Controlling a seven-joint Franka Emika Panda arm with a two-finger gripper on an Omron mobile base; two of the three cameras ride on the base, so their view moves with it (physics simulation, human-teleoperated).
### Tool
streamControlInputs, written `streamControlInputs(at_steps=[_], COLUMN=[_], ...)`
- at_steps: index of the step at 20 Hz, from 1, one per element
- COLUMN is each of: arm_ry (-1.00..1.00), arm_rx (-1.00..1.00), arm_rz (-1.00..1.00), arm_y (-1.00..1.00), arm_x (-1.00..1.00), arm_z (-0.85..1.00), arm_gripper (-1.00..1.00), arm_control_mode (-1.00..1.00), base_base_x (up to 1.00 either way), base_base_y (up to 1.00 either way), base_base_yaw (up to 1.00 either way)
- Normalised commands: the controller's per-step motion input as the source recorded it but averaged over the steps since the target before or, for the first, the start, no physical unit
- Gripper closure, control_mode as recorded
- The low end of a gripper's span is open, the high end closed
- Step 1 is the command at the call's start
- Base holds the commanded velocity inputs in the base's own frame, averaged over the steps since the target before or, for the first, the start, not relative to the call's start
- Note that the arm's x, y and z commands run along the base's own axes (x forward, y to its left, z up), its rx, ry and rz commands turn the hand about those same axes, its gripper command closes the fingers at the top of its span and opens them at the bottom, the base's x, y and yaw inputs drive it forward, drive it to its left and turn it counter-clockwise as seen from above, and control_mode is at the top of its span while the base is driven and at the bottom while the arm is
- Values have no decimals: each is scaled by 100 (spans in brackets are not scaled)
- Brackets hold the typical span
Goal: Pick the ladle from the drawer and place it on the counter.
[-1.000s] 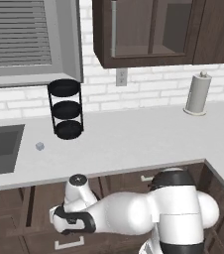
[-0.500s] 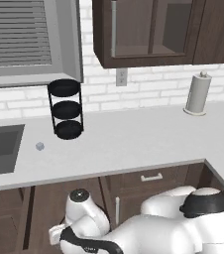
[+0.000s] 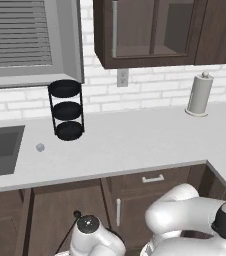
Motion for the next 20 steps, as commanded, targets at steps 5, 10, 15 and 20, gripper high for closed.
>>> streamControlInputs(at_steps=[5, 10, 15, 20], arm_ry=[-2, -13, -18, -25], arm_rx=[0, 3, 7, 4], arm_rz=[0, 0, 0, 2], arm_y=[0, 0, 0, -3], arm_x=[3, 33, 51, 61], arm_z=[14, 52, 57, 31], arm_gripper=[-100, -100, -100, -100], arm_control_mode=[-100, -100, -100, -100], base_base_x=[0, 0, 0, 0], base_base_y=[0, 0, 0, 0], base_base_yaw=[0, 0, 0, 0])
